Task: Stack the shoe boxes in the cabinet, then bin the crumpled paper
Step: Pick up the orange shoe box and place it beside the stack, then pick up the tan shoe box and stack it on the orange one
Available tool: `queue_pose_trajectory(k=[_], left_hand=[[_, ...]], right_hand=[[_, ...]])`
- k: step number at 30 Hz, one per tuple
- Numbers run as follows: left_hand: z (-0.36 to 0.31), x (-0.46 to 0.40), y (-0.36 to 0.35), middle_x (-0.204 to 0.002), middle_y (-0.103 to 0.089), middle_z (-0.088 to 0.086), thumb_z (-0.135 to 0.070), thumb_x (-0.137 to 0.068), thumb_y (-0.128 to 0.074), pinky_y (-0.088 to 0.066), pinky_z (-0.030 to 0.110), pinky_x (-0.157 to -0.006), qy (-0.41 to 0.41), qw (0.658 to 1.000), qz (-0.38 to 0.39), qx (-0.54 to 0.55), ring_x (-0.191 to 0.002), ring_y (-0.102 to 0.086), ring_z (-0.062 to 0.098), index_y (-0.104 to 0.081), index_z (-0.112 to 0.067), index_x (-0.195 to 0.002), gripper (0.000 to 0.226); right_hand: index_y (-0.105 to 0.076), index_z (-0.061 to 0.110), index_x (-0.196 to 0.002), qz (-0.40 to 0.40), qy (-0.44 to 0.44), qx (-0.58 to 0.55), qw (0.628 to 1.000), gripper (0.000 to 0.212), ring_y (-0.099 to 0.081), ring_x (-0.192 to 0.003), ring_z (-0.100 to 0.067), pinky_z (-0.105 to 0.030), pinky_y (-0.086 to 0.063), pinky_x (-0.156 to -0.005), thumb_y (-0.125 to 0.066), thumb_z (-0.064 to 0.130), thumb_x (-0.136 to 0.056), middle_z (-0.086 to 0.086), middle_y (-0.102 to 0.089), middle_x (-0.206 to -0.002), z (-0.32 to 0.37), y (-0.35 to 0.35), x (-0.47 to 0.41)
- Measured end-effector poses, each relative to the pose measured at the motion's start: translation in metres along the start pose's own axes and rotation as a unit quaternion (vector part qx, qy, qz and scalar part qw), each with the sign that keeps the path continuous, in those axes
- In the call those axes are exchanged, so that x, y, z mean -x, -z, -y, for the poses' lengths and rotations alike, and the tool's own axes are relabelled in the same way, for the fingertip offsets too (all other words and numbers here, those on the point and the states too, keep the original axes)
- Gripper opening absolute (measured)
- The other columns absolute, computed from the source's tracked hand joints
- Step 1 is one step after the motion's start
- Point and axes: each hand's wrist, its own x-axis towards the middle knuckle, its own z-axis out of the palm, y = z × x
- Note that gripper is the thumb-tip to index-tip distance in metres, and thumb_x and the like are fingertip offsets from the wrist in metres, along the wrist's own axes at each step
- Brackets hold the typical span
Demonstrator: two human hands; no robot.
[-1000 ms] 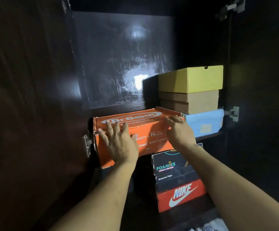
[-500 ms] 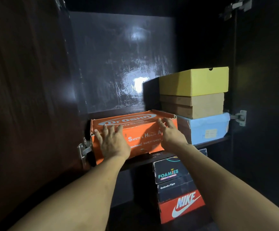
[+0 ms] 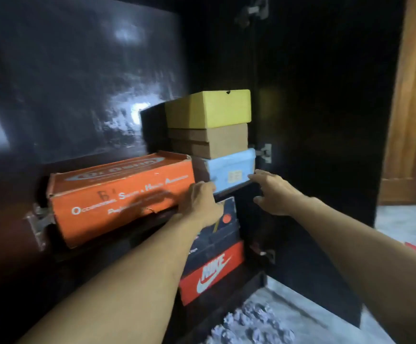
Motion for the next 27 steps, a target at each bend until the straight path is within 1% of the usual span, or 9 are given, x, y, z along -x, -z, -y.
queue_pose_trajectory(k=[2, 5, 11, 14, 15, 19, 23, 25, 27], left_hand=[[-0.038, -0.002, -0.019, -0.115, -0.066, 0.007, -0.026, -0.075, -0.072, -0.044, 0.027, -0.074, -0.026, 0.993, 0.111, 0.034, -0.103, -0.062, 0.027, -0.065, -0.019, -0.105, 0.031], [-0.101, -0.005, -0.05, -0.12, -0.063, 0.004, -0.039, -0.068, -0.079, -0.051, 0.035, -0.09, -0.061, 0.967, 0.234, 0.085, -0.105, -0.062, 0.025, -0.063, -0.024, -0.115, 0.052], [-0.215, 0.016, -0.123, -0.11, -0.065, 0.002, -0.047, -0.064, -0.079, -0.053, 0.041, -0.09, -0.177, 0.903, 0.369, 0.133, -0.097, -0.064, 0.023, -0.065, -0.02, -0.113, 0.058], [-0.259, 0.033, -0.158, -0.088, -0.061, 0.004, -0.04, -0.069, -0.076, -0.048, 0.031, -0.071, -0.23, 0.87, 0.408, 0.153, -0.076, -0.057, 0.021, -0.065, -0.018, -0.085, 0.03], [-0.272, 0.038, -0.171, -0.086, -0.06, 0.004, -0.039, -0.07, -0.076, -0.046, 0.031, -0.068, -0.24, 0.859, 0.424, 0.158, -0.074, -0.055, 0.02, -0.064, -0.018, -0.083, 0.028], [-0.315, 0.062, -0.227, -0.102, -0.065, 0.005, -0.036, -0.072, -0.08, -0.056, 0.035, -0.083, -0.241, 0.834, 0.461, 0.183, -0.096, -0.065, 0.025, -0.069, -0.013, -0.096, 0.035], [-0.352, 0.083, -0.291, -0.096, -0.065, 0.01, -0.035, -0.069, -0.08, -0.047, 0.031, -0.073, -0.244, 0.839, 0.451, 0.182, -0.091, -0.063, 0.028, -0.066, -0.014, -0.089, 0.032], [-0.372, 0.09, -0.321, -0.099, -0.066, 0.012, -0.035, -0.067, -0.078, -0.049, 0.032, -0.074, -0.246, 0.849, 0.431, 0.181, -0.093, -0.064, 0.029, -0.064, -0.017, -0.085, 0.029], [-0.396, 0.098, -0.347, -0.102, -0.068, 0.008, -0.031, -0.069, -0.076, -0.053, 0.034, -0.08, -0.26, 0.845, 0.426, 0.19, -0.092, -0.064, 0.027, -0.067, -0.018, -0.094, 0.03]], right_hand=[[-0.039, 0.022, -0.146, 0.002, -0.052, 0.013, 0.999, 0.067, -0.051, -0.127, -0.027, -0.036, -0.043, -0.104, -0.067, 0.023, -0.086, -0.008, -0.04, -0.15, -0.037, 0.018, 0.028], [-0.051, 0.019, -0.139, 0.012, -0.124, 0.042, 0.991, 0.059, -0.057, -0.12, -0.027, -0.036, -0.046, -0.101, -0.07, 0.03, -0.084, -0.008, -0.059, -0.132, -0.092, 0.046, 0.075], [-0.065, 0.012, -0.124, 0.043, -0.275, 0.082, 0.957, 0.048, -0.064, -0.108, -0.026, -0.033, -0.049, -0.096, -0.075, 0.026, -0.08, -0.006, -0.07, -0.118, -0.199, 0.074, 0.167], [-0.068, 0.012, -0.118, 0.066, -0.346, 0.104, 0.93, 0.041, -0.064, -0.105, -0.026, -0.029, -0.049, -0.09, -0.074, 0.025, -0.08, -0.009, -0.072, -0.112, -0.246, 0.078, 0.214], [-0.07, 0.012, -0.115, 0.069, -0.364, 0.112, 0.922, 0.038, -0.065, -0.102, -0.027, -0.03, -0.05, -0.087, -0.074, 0.025, -0.08, -0.01, -0.072, -0.108, -0.26, 0.078, 0.229], [-0.072, 0.019, -0.108, 0.079, -0.434, 0.135, 0.887, 0.033, -0.064, -0.09, -0.028, -0.028, -0.049, -0.076, -0.074, 0.032, -0.077, -0.006, -0.07, -0.094, -0.314, 0.07, 0.283], [-0.072, 0.019, -0.102, 0.102, -0.471, 0.145, 0.864, 0.032, -0.066, -0.096, -0.029, -0.033, -0.054, -0.081, -0.073, 0.038, -0.076, -0.007, -0.071, -0.1, -0.369, 0.047, 0.314], [-0.07, 0.018, -0.109, 0.11, -0.49, 0.147, 0.852, 0.039, -0.065, -0.099, -0.028, -0.03, -0.052, -0.08, -0.072, 0.041, -0.078, -0.009, -0.069, -0.108, -0.404, 0.034, 0.327], [-0.068, 0.011, -0.112, 0.117, -0.508, 0.135, 0.843, 0.04, -0.064, -0.096, -0.028, -0.027, -0.047, -0.072, -0.07, 0.037, -0.082, -0.01, -0.067, -0.108, -0.438, 0.023, 0.341]])
